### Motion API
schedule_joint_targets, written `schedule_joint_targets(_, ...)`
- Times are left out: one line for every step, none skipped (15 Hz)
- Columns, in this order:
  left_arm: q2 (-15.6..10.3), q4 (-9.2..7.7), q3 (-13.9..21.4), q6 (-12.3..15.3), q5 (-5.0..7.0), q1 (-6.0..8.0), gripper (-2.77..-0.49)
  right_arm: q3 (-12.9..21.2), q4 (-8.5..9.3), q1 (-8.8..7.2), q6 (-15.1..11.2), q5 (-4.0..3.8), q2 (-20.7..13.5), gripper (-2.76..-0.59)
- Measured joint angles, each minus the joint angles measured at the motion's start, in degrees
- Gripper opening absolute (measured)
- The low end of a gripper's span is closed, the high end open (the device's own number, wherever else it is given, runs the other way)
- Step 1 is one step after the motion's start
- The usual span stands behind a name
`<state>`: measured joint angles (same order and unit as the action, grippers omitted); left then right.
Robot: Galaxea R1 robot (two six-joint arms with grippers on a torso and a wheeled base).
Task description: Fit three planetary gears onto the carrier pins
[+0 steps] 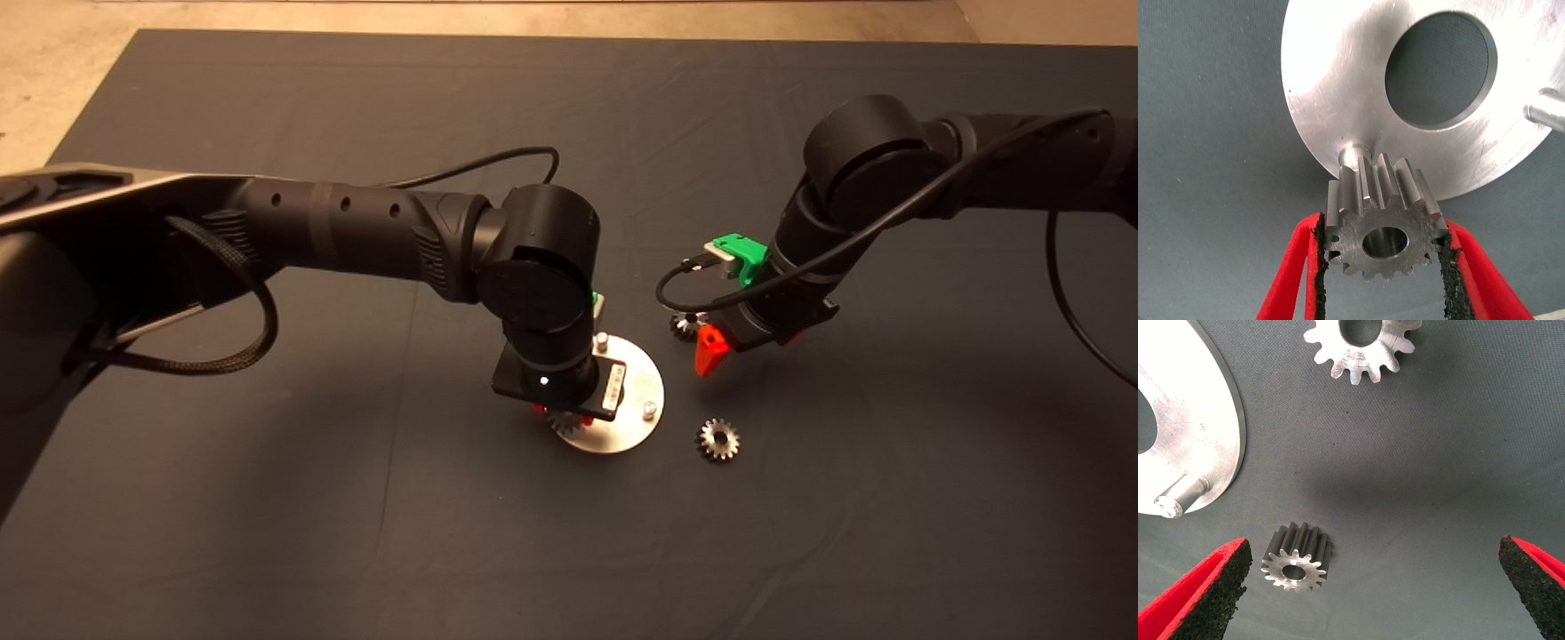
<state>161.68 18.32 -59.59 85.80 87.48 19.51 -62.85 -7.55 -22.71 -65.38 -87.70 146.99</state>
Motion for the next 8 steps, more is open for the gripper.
schedule_joint_targets(0.09, 0.06, -0.14, -0.1, 0.02, 0.01, -2.4, 0.0, 0.0, 0.0, 0.0, 0.0, 0.0, -0.6)
schedule_joint_targets(0.09, 0.09, -0.22, -0.29, 0.0, 0.01, -2.4, -0.02, 0.0, 0.0, -0.02, 0.0, 0.0, -0.6)
schedule_joint_targets(0.09, 0.15, -0.22, -0.42, 0.0, 0.01, -2.4, -0.01, 0.0, 0.0, 0.0, 0.0, 0.0, -0.6)
schedule_joint_targets(0.11, 0.2, -0.24, -0.54, 0.0, 0.01, -2.41, -0.01, 0.0, 0.0, 0.0, 0.0, 0.0, -0.6)
schedule_joint_targets(0.11, 0.26, -0.24, -0.66, 0.0, 0.01, -2.41, -0.02, 0.0, 0.0, -0.02, 0.0, 0.0, -0.6)
schedule_joint_targets(0.11, 0.35, -0.25, -0.66, 0.0, 0.01, -2.41, 0.0, 0.0, 0.0, -0.02, 0.0, 0.0, -0.6)
schedule_joint_targets(0.11, 0.37, -0.3, -0.78, 0.0, 0.01, -2.42, 0.0, 0.0, 0.0, 0.0, 0.0, 0.0, -0.6)
schedule_joint_targets(0.12, 0.37, -0.3, -0.82, 0.0, 0.01, -2.42, 0.0, 0.0, -0.02, -0.01, 0.0, 0.01, -0.6)
